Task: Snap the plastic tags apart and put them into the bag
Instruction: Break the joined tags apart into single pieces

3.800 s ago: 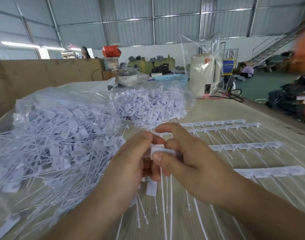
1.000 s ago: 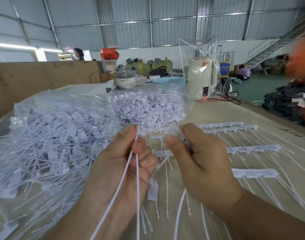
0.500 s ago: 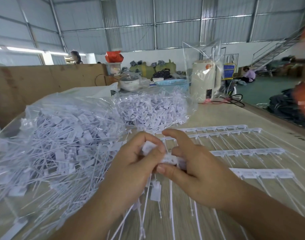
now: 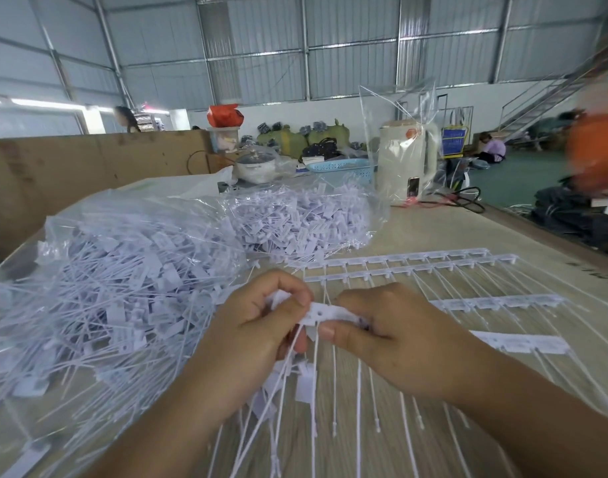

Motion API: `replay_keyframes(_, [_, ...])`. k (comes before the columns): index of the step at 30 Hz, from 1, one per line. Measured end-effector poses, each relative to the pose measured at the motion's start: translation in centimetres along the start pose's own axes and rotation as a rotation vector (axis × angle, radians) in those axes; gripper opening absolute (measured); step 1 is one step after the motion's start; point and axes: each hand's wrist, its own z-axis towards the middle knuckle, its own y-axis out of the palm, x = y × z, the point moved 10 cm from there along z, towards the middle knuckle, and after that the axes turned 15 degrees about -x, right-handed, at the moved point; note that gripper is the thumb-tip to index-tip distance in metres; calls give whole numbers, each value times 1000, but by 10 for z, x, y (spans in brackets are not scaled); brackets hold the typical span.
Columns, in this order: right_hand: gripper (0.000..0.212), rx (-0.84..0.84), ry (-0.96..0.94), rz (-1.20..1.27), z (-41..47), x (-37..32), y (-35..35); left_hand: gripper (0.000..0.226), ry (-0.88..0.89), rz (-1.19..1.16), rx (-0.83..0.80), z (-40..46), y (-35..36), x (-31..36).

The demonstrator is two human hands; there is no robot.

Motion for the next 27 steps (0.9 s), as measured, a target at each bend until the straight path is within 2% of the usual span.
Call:
replay_keyframes(6, [40, 10, 8, -23, 1, 0, 0, 22, 16, 3, -1, 1, 3, 2])
replay_keyframes(9, [33, 78, 23, -23, 0, -2, -5, 22, 16, -66, 82, 2, 0, -2])
replay_keyframes(15, [45, 216, 36, -36, -7, -12, -11, 14, -14, -325, 203, -1, -2, -15])
replay_keyframes(19, [41, 375, -27, -55, -13, -24, -19, 11, -55, -603, 180, 0, 10, -23])
replay_keyframes(24, [37, 437, -93, -50, -18, -30, -23, 8, -101, -845, 160, 1, 24, -27])
replay_keyframes(27, [42, 507, -110, -34, -23, -32, -26, 7, -127, -938, 115, 1, 32, -30])
